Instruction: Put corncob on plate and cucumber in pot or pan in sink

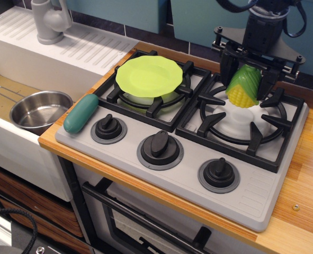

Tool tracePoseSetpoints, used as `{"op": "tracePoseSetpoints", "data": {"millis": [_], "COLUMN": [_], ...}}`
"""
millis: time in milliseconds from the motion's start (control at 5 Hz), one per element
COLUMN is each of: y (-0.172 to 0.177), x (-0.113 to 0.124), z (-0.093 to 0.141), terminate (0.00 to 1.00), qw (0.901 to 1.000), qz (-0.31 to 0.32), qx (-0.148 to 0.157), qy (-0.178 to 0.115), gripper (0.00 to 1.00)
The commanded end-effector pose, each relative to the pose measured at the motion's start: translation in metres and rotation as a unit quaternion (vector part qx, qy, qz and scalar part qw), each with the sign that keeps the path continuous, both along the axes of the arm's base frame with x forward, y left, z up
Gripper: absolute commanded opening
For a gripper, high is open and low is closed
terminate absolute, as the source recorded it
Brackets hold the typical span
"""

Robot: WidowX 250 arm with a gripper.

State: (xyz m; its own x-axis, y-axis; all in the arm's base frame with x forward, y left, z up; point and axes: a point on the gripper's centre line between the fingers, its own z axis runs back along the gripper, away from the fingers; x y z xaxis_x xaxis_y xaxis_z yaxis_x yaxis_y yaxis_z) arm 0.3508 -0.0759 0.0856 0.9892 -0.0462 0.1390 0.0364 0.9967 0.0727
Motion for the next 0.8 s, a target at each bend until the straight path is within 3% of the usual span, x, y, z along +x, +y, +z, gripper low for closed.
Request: {"op": "tracePoseSetpoints", "data": {"millis": [0, 200, 600], "y": [0.056, 0.083, 0.124], "x": [0.032, 0.045, 0.043], "z": [0.029, 0.03, 0.028], "terminate": [0.0, 0.0, 0.0], "qw": [0.9965, 0.9948, 0.9933], "qz": [-0.052, -0.076, -0.094], "qx": [-0.003, 0.006, 0.016], "qy": [-0.065, -0.068, -0.065], "gripper": [0.0, 0.0, 0.0]}}
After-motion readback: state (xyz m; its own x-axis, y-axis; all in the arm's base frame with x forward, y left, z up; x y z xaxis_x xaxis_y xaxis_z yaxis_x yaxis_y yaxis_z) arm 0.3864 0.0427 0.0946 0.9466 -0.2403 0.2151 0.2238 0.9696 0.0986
